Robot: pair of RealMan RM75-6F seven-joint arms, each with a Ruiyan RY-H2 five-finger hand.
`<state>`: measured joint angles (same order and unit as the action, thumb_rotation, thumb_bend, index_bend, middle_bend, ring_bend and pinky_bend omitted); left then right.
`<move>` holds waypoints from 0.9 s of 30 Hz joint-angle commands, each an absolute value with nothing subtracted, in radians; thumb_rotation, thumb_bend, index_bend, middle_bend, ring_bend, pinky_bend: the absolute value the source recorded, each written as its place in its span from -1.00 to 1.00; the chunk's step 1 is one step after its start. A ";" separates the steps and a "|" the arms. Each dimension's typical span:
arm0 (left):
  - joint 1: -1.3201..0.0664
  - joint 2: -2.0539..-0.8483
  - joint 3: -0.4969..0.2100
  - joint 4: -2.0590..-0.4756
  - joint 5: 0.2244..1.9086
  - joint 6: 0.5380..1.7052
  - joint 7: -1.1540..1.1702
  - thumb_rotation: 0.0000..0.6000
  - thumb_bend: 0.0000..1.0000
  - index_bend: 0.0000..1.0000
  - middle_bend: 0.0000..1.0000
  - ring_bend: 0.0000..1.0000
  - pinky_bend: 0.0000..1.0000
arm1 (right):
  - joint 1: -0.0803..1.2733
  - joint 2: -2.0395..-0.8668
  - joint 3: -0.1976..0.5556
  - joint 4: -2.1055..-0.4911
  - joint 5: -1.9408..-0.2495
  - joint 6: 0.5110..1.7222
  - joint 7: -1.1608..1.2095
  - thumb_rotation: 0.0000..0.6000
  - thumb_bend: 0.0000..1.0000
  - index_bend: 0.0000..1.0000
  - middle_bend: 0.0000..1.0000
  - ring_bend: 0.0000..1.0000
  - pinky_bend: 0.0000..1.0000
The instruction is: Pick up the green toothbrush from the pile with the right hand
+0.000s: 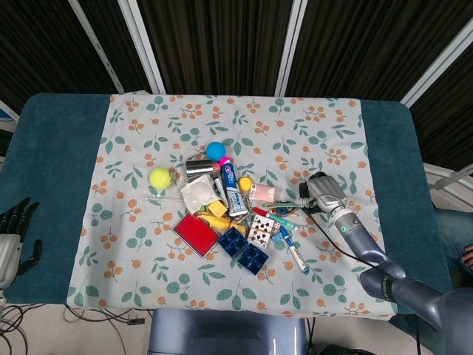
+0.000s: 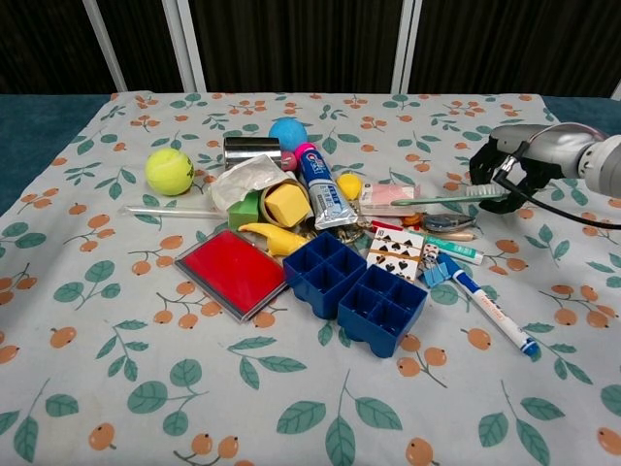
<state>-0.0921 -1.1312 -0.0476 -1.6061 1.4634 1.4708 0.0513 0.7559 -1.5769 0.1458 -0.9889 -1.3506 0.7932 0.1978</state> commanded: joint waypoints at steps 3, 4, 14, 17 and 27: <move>-0.092 -1.131 -0.049 -1.606 1.462 1.471 0.050 1.00 0.04 -0.96 -1.00 -0.89 -0.75 | 0.745 -1.518 0.174 -1.054 -1.332 0.812 0.230 1.00 -0.09 0.31 0.13 -0.32 -0.58; -0.092 -1.131 -0.049 -1.607 1.463 1.471 0.050 1.00 0.04 -0.96 -1.00 -0.89 -0.75 | 0.743 -1.502 0.179 -1.072 -1.327 0.814 0.235 1.00 -0.09 0.31 0.13 -0.32 -0.58; -0.093 -1.131 -0.047 -1.607 1.464 1.468 0.050 1.00 0.04 -0.96 -1.00 -0.89 -0.75 | 0.709 -1.329 0.237 -1.262 -1.299 0.818 0.402 1.00 -0.09 0.31 0.13 -0.33 -0.58; -0.092 -1.132 -0.047 -1.608 1.464 1.469 0.051 1.00 0.04 -0.95 -1.00 -0.89 -0.75 | 0.694 -1.291 0.249 -1.295 -1.314 0.841 0.472 1.00 -0.09 0.31 0.13 -0.33 -0.58; -0.091 -1.133 -0.045 -1.609 1.467 1.471 0.052 1.00 0.04 -0.95 -1.00 -0.89 -0.75 | 0.675 -1.201 0.262 -1.339 -1.401 0.882 0.731 1.00 -0.06 0.32 0.13 -0.33 -0.58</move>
<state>-0.0913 -1.1328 -0.0453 -1.6085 1.4664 1.4711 0.0522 0.6820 -1.2229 0.2585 -1.3300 -1.3729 0.8638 0.6875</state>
